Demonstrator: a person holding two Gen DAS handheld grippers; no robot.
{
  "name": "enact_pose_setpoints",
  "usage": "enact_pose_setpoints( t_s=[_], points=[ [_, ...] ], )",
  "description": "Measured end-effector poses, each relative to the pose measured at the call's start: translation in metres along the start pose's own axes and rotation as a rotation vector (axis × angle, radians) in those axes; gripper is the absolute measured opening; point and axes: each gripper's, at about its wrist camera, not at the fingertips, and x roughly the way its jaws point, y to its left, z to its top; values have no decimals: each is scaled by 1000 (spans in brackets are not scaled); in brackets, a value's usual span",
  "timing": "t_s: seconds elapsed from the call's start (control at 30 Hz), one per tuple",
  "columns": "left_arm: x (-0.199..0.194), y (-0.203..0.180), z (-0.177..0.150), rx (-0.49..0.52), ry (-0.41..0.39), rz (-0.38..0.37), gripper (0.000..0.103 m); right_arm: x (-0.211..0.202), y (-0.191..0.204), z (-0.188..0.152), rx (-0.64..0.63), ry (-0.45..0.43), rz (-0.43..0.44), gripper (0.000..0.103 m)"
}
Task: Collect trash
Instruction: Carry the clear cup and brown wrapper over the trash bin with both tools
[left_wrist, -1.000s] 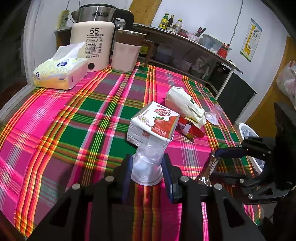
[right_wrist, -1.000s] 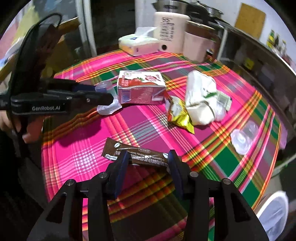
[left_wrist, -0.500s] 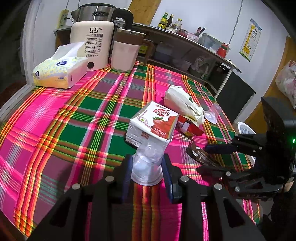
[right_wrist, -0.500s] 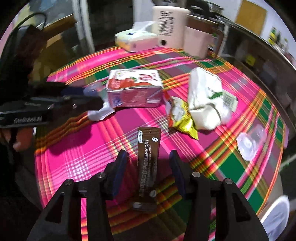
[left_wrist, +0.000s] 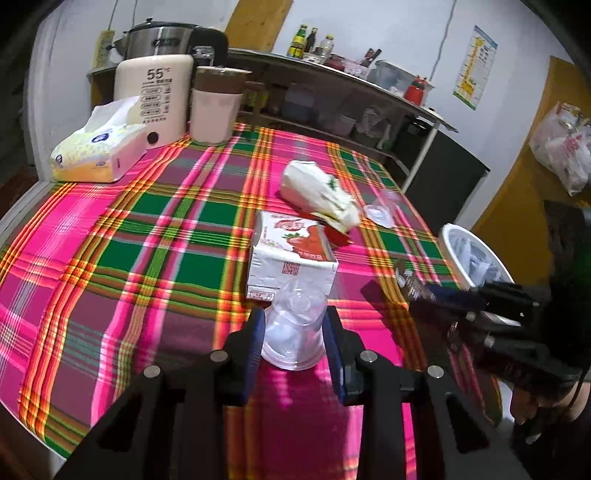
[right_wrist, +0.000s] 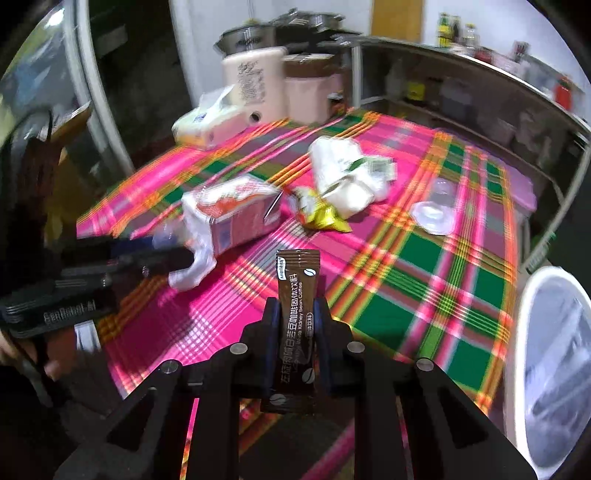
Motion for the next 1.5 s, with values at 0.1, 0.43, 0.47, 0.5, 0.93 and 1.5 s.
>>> enact_pose_setpoints(
  t_s=[0.1, 0.43, 0.47, 0.5, 0.93, 1.5],
  points=[
    [-6, -11, -1, 23, -3, -24, 33, -21, -6, 0, 53, -51, -29, 19],
    [-5, -41, -2, 60, 35, -140, 33, -55, -19, -8, 117, -127, -88, 19],
    [-4, -43, -2, 64, 40, -143, 33, -57, -20, -10, 119, -129, -90, 19],
    [-4, -47, -3, 72, 40, -144, 33, -59, -20, -12, 120, -132, -93, 19],
    [-9, -87, 11, 158, -5, -167, 33, -90, -41, -29, 170, -192, -159, 19],
    [16, -148, 31, 236, -7, -219, 33, -118, -89, -59, 280, -218, -242, 19]
  ],
)
